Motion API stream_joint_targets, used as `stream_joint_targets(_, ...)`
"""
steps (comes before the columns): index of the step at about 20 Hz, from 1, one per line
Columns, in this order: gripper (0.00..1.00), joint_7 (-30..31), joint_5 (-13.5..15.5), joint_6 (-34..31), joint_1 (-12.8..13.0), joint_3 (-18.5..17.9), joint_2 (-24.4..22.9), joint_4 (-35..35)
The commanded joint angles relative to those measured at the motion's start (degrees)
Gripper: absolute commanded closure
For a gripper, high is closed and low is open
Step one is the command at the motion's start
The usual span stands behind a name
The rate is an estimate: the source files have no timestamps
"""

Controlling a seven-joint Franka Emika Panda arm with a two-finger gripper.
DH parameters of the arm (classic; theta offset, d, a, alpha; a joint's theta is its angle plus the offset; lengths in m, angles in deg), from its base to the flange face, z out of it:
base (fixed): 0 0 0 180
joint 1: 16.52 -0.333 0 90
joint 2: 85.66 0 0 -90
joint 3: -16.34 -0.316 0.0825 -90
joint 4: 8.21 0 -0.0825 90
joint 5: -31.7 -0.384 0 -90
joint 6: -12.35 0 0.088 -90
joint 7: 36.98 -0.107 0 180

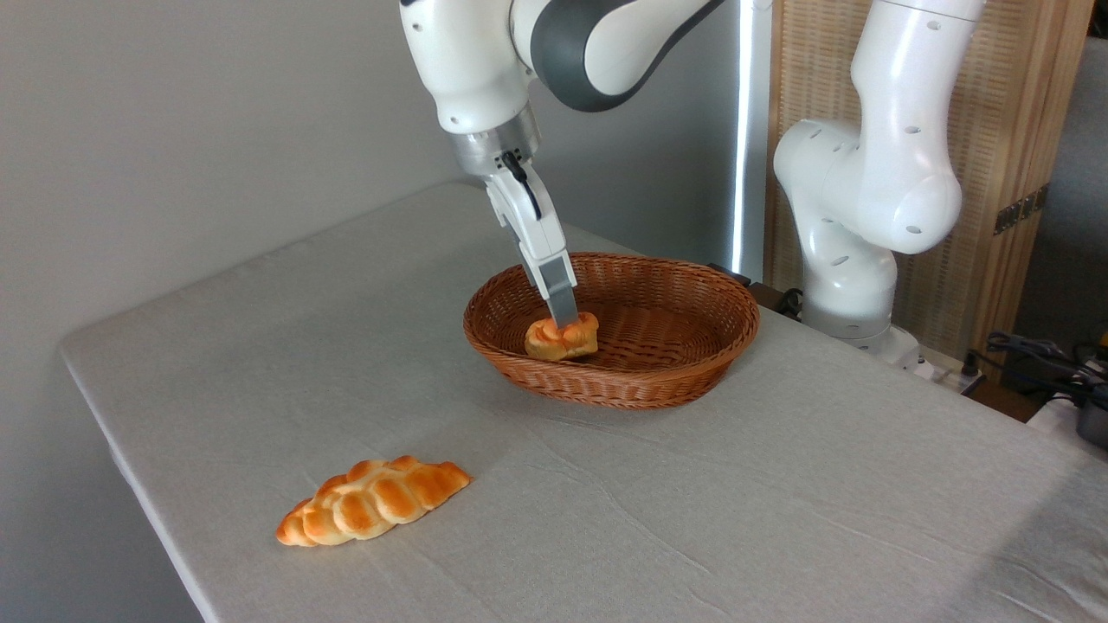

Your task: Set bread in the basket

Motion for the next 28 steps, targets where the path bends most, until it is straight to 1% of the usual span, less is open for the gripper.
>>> stream_joint_targets(1, 0.00, -0.87, 0.75, -0.27, -3.44, -1.24, -0.17, 7.64)
stream_joint_targets(2, 0.00, -0.95, 0.75, -0.27, -5.11, -0.90, 0.53, 10.44)
stream_joint_targets(4, 0.00, -1.22, 0.57, 0.07, -5.65, -1.16, 1.68, 13.97)
stream_joint_targets(6, 0.00, -0.78, 0.66, 0.16, -7.23, -1.16, 4.39, 18.54)
stream_joint_targets(7, 0.00, -0.34, 0.66, -0.18, -8.36, -1.16, 6.84, 22.47)
stream_joint_targets(8, 0.00, 1.23, 0.66, -0.88, -8.64, -1.07, 9.82, 26.34)
stream_joint_targets(9, 0.00, 2.64, 0.66, -1.41, -8.64, -1.07, 10.90, 27.94)
stream_joint_targets(10, 0.00, 5.78, 0.57, -1.68, -8.64, -0.98, 12.82, 30.48)
stream_joint_targets(11, 0.00, 7.47, 0.40, -1.86, -8.64, -0.89, 14.06, 32.07)
stream_joint_targets(13, 0.00, 7.57, -0.92, -1.86, -8.64, -0.63, 14.33, 32.35)
stream_joint_targets(15, 0.00, 7.31, -4.16, -1.86, -8.64, -0.28, 14.86, 32.61)
stream_joint_targets(16, 0.00, 7.31, -5.13, -1.86, -8.73, 0.42, 15.38, 33.22)
stream_joint_targets(18, 0.00, 7.31, -6.37, -1.86, -9.08, 1.04, 16.35, 34.37)
stream_joint_targets(20, 0.00, 7.49, -6.64, -3.16, -9.17, 0.52, 16.45, 34.90)
stream_joint_targets(22, 0.00, 7.22, -6.72, -7.20, -9.17, 0.25, 16.10, 34.90)
stream_joint_targets(24, 0.00, 7.22, -6.72, -7.39, -9.26, 0.16, 16.27, 34.90)
stream_joint_targets(25, 0.00, 7.48, -6.64, -7.48, -9.78, 0.07, 16.44, 34.90)
stream_joint_targets(26, 0.00, 7.75, -6.64, -7.48, -10.91, 0.16, 16.53, 34.99)
stream_joint_targets(28, 0.00, 7.75, -6.64, -7.48, -11.36, 0.07, 16.53, 34.99)
